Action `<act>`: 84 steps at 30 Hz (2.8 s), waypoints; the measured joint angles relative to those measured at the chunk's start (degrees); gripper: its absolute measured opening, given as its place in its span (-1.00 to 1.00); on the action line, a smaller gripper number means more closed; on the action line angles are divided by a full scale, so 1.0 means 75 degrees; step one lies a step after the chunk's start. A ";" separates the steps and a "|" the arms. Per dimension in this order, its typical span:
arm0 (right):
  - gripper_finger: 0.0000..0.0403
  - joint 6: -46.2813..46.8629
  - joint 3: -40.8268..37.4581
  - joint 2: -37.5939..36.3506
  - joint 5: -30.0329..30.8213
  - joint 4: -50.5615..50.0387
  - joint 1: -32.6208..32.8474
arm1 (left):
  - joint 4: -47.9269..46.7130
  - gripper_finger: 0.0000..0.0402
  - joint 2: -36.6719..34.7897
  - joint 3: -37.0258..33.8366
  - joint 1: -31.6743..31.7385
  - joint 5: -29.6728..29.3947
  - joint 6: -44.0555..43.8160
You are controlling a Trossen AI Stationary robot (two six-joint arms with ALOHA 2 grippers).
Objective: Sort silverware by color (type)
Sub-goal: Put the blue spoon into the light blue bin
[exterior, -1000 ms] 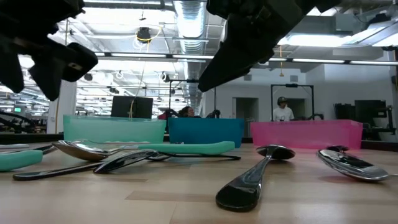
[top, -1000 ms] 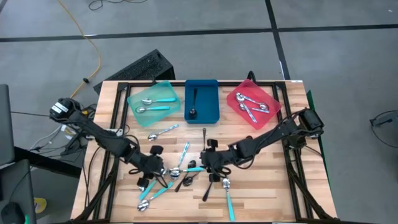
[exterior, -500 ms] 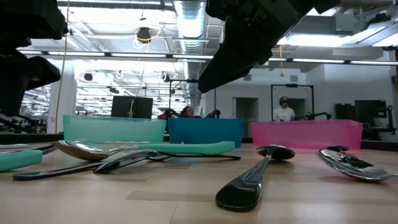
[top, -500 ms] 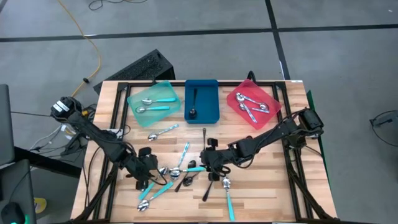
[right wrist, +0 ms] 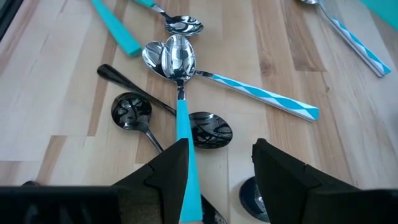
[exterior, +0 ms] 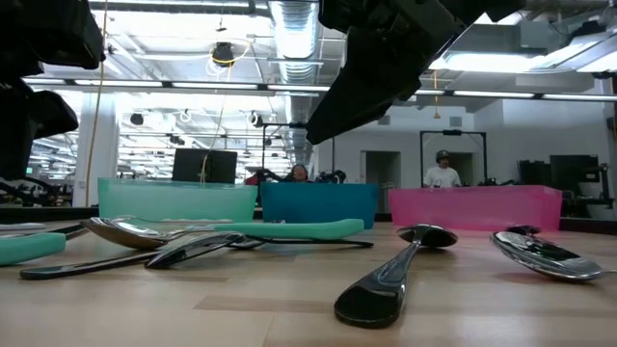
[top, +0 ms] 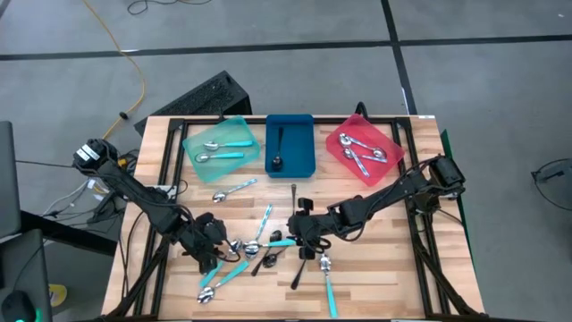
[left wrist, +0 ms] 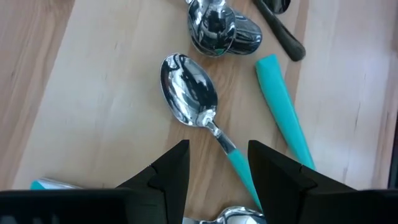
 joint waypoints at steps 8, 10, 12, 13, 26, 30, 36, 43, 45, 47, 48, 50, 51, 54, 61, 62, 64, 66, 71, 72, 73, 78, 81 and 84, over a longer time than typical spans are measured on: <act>-0.02 0.0000 0.0000 0.0000 0.0000 0.0000 0.0000 | 0.0084 -0.27 0.0000 0.0000 -0.0014 -0.0104 -0.0079; -0.02 0.0000 0.0000 0.0000 0.0000 0.0000 0.0000 | 0.0070 -0.27 0.0000 0.0000 -0.0039 -0.0203 -0.0108; -0.02 0.0000 0.0000 0.0000 0.0000 0.0000 0.0000 | 0.0040 -0.27 0.0000 0.0000 -0.0051 -0.0330 -0.0109; -0.02 0.0000 0.0000 0.0000 0.0000 0.0000 0.0000 | 0.0012 -0.27 0.0000 0.0000 -0.0052 -0.0381 -0.0119; -0.02 0.0061 0.0003 0.0000 0.0000 -0.0001 0.0000 | -0.0769 -0.27 0.1409 0.1151 -0.0082 -0.0453 0.0330; -0.02 0.0062 0.0003 0.0000 0.0000 0.0000 0.0000 | -0.2083 -0.27 0.2079 0.2024 -0.0082 -0.0737 0.0307; -0.02 0.0190 0.0003 0.0000 -0.0003 -0.0006 0.0000 | -0.2268 -0.27 0.2868 0.2696 -0.0109 -0.0501 -0.0446; -0.02 0.0201 0.0003 0.0000 -0.0003 -0.0042 0.0000 | -0.2228 -0.27 0.3008 0.2503 -0.0128 0.0042 -0.1836; -0.02 0.0198 0.0003 0.0000 -0.0003 -0.0054 -0.0005 | -0.2229 -0.27 0.3010 0.2369 -0.0156 0.0043 -0.2053; -0.02 0.0195 0.0003 0.0000 0.0000 -0.0052 -0.0027 | -0.2091 -0.27 0.3008 0.2205 -0.0166 0.0073 -0.2237; -0.02 0.0195 0.0003 0.0000 -0.0003 -0.0052 -0.0038 | -0.1932 -0.27 0.3008 0.2099 -0.0169 0.0132 -0.2345; -0.02 0.0196 0.0003 0.0000 -0.0003 -0.0055 -0.0052 | -0.1475 -0.27 0.2999 0.1886 -0.0169 0.0230 -0.2514; -0.02 0.0195 0.0003 0.0000 -0.0003 -0.0052 -0.0058 | -0.1255 -0.27 0.2999 0.1774 -0.0169 0.0334 -0.2542; -0.02 0.0195 0.0003 0.0000 -0.0003 -0.0052 -0.0099 | -0.0851 -0.27 0.2977 0.1564 -0.0166 0.0418 -0.2611; -0.02 0.0189 0.0003 0.0000 -0.0003 -0.0059 -0.0146 | -0.0871 -0.32 0.2959 0.1324 -0.0169 0.0471 -0.2559; -0.02 0.0189 0.0003 0.0000 -0.0002 -0.0057 -0.0146 | -0.0872 -0.36 0.2959 0.1303 -0.0169 0.0506 -0.2499; -0.02 0.0189 0.0003 0.0000 -0.0003 -0.0059 -0.0146 | -0.0921 -0.50 0.2964 0.1299 -0.0163 0.0502 -0.2405; -0.02 0.0189 0.0003 0.0000 -0.0001 -0.0055 -0.0152 | -0.0966 -0.68 0.2967 0.1291 -0.0166 0.0420 -0.2347; -0.02 0.0189 0.0003 0.0000 -0.0001 -0.0056 -0.0152 | -0.0987 -0.93 0.2972 0.1288 -0.0173 0.0173 -0.2056; -0.02 0.0189 0.0003 0.0000 0.0000 -0.0058 -0.0152 | -0.0978 -0.93 0.2960 0.1285 -0.0176 0.0088 -0.2026; -0.02 0.0189 0.0003 0.0000 0.0000 -0.0055 -0.0152 | -0.0974 -0.93 0.2936 0.1282 -0.0187 -0.0004 -0.1962; -0.02 0.0186 0.0003 0.0000 0.0113 0.0124 -0.0154 | -0.1007 -0.96 0.2564 0.1228 -0.0213 -0.0699 -0.1563; -0.02 0.0176 0.0003 0.0000 0.0210 0.0434 -0.0213 | -0.0998 -0.97 0.2006 0.1249 -0.0199 -0.1262 -0.1379; -0.02 0.0168 0.0003 0.0000 0.0216 0.0806 -0.0325 | -0.1230 -0.97 0.1417 0.1244 -0.0213 -0.1619 -0.1169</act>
